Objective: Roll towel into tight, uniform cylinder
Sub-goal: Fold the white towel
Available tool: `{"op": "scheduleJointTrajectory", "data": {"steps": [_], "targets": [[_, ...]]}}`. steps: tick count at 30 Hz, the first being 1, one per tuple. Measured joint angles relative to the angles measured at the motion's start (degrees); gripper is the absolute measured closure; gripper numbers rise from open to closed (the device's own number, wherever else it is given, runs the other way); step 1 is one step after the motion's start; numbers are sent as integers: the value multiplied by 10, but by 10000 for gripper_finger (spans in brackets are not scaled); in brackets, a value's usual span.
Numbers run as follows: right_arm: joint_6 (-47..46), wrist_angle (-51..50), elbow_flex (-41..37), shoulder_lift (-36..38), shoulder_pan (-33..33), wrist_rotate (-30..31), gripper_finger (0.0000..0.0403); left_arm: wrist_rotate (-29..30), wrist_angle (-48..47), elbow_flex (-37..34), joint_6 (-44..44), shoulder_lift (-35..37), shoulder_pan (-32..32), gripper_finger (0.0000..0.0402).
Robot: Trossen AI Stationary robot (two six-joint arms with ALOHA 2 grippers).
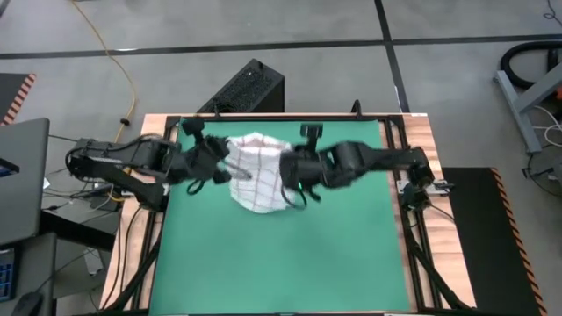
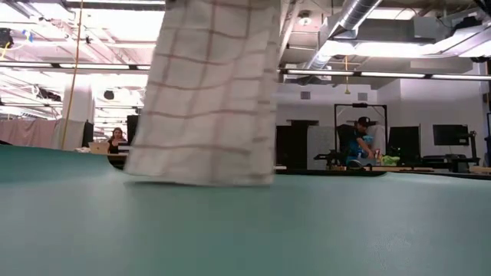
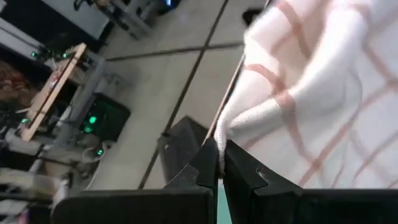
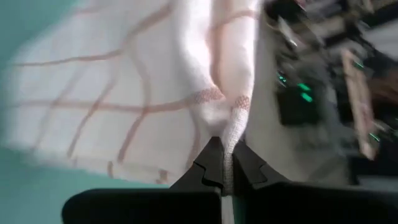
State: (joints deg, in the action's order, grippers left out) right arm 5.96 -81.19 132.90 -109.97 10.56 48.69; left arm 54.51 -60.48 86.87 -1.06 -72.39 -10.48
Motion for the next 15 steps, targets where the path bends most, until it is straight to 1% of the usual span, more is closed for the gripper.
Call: {"op": "scheduleJointTrajectory", "data": {"steps": [2,4,6,8,10,13,15], "targets": [[15,3,0,0,-33,37,385,-1,42,-7,53,0,48,401],[37,19,0,0,-66,103,385,-1,100,-13,119,0,103,401],[84,54,0,0,-101,152,385,-20,163,-16,180,0,162,401],[135,100,0,0,-137,154,385,-71,228,-16,227,-1,220,401],[167,142,0,0,-166,141,385,-121,282,-16,250,-5,268,401],[194,175,0,0,-191,127,385,-152,308,-16,259,-7,317,401],[200,175,0,1,-195,119,385,-166,310,-16,258,-7,334,401]]}}
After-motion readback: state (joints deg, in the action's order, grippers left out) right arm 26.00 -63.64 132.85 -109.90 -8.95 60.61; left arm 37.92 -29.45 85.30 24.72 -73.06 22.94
